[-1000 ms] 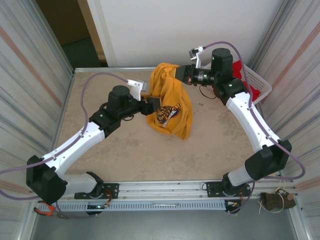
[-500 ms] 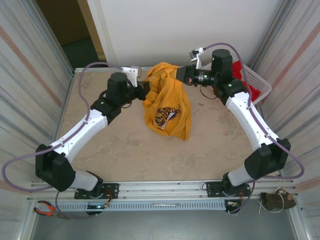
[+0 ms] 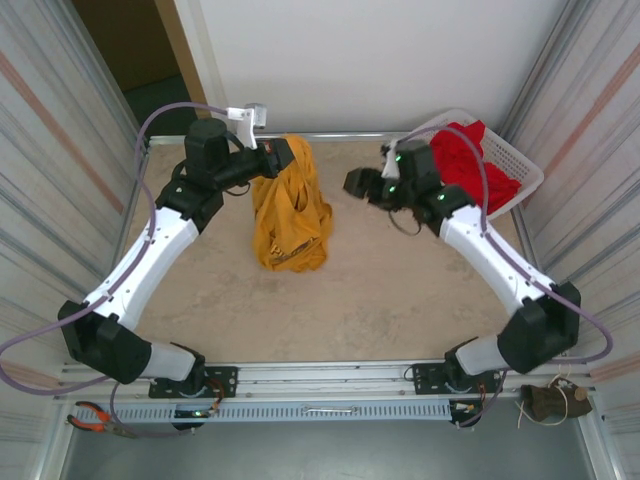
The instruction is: Fold the inside-out t-shirt
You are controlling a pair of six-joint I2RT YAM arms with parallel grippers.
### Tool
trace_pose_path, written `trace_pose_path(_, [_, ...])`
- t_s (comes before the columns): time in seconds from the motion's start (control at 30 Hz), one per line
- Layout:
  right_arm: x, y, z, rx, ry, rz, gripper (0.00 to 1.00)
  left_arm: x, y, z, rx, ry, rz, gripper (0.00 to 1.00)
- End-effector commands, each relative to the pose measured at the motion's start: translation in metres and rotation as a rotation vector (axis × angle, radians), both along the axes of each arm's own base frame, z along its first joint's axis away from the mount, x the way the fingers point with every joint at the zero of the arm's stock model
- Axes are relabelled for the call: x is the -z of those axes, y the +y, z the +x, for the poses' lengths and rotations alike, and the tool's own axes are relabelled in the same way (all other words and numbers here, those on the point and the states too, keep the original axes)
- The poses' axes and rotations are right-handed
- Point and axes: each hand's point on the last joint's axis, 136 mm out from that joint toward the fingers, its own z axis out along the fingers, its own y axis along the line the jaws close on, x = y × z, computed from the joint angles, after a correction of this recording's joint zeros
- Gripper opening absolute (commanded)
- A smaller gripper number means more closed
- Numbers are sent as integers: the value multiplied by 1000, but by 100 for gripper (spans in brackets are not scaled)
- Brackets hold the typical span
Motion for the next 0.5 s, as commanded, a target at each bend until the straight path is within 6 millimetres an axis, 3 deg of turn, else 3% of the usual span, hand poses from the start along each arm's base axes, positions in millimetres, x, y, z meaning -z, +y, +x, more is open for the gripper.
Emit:
trace_pose_path(0.0, [-20, 2, -14, 121, -155, -103, 60, -20, -2, -7, 36, -9, -30, 0])
trace_pose_path(0.1, [-26, 26, -26, 108, -212, -139, 68, -20, 0, -7, 24, -4, -17, 0])
trace_pose_path(0.23, [-36, 50, -28, 88, -261, -180, 71, -21, 1, -9, 22, 5, -24, 0])
trace_pose_path(0.3, [-32, 54, -20, 97, -256, -210, 70, -22, 1, -9, 23, 4, -27, 0])
trace_pose_path(0.47, [-15, 49, 4, 141, -213, -261, 54, -27, 4, -11, 9, 0, -31, 0])
